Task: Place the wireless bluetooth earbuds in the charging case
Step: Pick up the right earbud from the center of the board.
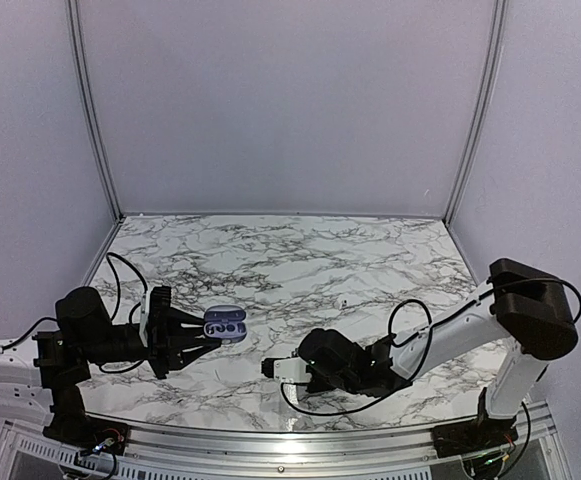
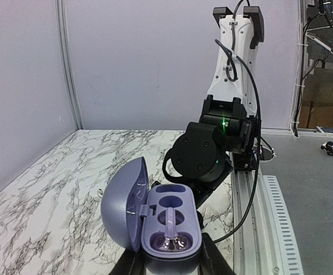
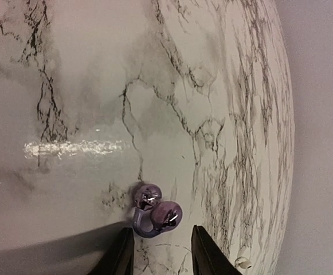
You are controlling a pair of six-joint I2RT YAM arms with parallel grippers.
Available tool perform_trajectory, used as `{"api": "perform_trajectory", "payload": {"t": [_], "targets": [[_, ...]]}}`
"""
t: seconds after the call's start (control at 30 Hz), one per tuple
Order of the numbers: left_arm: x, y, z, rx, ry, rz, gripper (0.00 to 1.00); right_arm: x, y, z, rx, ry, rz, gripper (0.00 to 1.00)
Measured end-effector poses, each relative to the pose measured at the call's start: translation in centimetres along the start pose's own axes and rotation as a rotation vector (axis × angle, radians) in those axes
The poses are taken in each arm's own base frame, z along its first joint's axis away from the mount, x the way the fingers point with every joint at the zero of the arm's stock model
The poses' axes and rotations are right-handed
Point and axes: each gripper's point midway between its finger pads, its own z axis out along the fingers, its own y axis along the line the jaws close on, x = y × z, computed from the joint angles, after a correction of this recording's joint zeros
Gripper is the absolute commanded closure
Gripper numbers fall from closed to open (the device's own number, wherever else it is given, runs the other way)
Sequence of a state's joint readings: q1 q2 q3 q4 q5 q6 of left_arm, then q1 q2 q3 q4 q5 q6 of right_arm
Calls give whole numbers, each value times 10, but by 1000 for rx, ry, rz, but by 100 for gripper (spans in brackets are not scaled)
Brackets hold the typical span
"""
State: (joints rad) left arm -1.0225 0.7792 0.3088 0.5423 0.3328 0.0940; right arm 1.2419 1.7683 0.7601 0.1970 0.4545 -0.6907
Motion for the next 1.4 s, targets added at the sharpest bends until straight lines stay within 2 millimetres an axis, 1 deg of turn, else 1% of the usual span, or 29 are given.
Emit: {"api": "perform_trajectory", "payload": {"t": [0.23,0.47,0.57,0.63,0.8,1.1,1.4], "targets": [[-1,0,0,0,-4,1,100,-7,-2,5,18,-22,-16,69],[-3,0,0,-1,-10,3,100,-9,-1,9,19,-21,-43,82],[-3,0,0,-1,-11,3,100,-12,-3,11,24,-27,-43,86],[-3,0,0,-1,-11,3,100,-11,-2,12,21,-23,-47,89],[-3,0,0,-2,-11,3,100,-8,-2,15,15,-13,-41,91],[-3,2,0,-8,-12,3,100,-9,-16,20,31,-11,0,100],[-3,4,-1,-13,-12,3,100,-3,-29,26,34,9,47,100]]}}
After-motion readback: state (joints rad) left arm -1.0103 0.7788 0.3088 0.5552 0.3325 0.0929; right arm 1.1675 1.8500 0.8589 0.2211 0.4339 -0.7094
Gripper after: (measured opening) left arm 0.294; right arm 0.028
